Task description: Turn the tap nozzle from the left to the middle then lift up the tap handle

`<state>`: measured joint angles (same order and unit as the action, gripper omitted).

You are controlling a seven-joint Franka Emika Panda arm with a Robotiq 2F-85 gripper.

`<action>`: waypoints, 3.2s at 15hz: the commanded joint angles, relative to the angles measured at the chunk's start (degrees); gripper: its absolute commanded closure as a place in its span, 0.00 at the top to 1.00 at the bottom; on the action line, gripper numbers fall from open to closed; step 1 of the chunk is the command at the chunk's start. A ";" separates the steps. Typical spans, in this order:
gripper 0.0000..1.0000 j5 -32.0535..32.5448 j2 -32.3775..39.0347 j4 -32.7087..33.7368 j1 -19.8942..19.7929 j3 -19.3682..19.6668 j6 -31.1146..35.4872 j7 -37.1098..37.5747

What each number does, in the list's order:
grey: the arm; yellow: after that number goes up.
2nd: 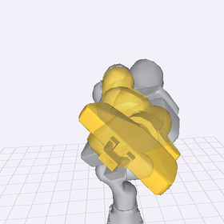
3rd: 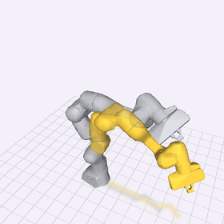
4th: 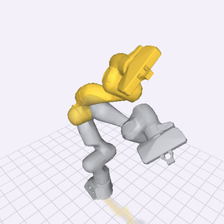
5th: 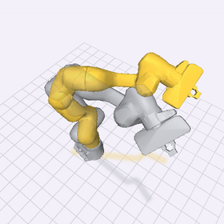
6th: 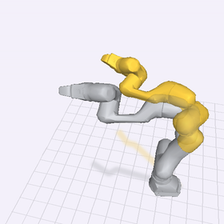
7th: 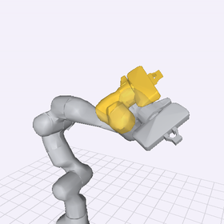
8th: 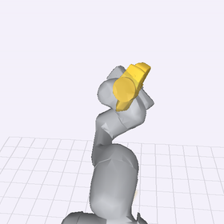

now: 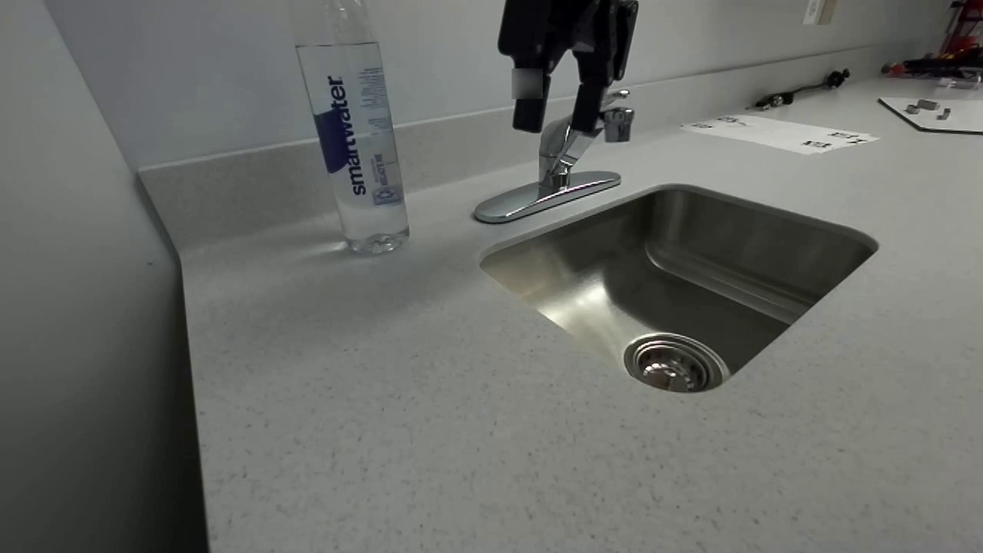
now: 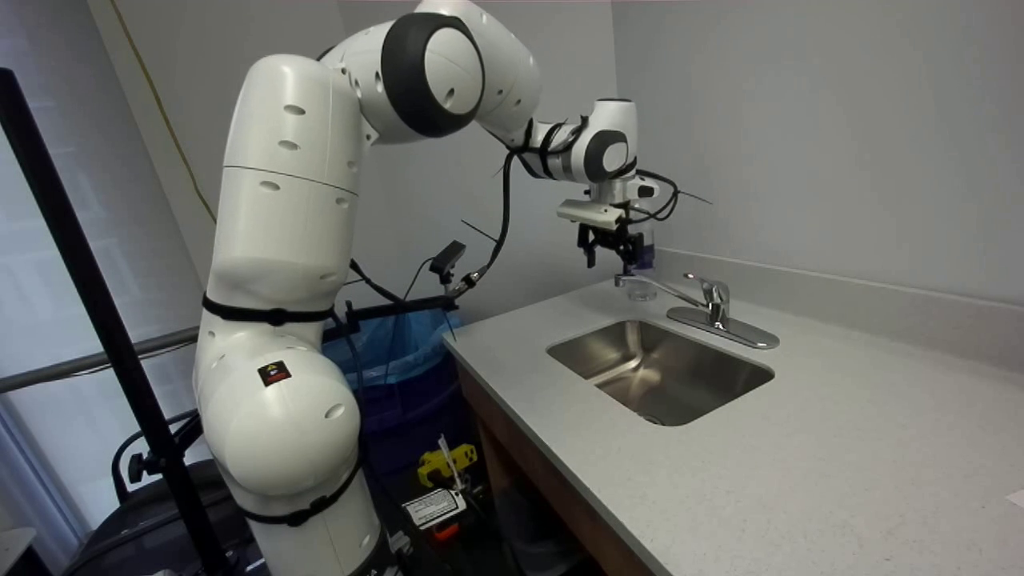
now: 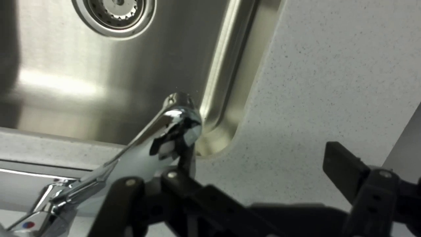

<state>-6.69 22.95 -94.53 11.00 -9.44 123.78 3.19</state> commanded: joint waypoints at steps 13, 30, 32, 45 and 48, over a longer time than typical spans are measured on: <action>1.00 11.35 -5.81 -10.03 -0.44 5.75 -0.79 9.14; 1.00 8.42 -4.55 -0.54 -1.34 6.05 6.42 10.14; 1.00 8.72 -4.76 -0.46 -1.45 6.32 5.53 10.31; 1.00 12.10 -5.28 -4.06 -1.07 6.86 -2.72 11.93; 1.00 13.58 -4.28 -5.61 -0.83 7.07 -0.98 13.85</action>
<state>4.58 18.38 -98.65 9.60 -2.95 121.70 14.33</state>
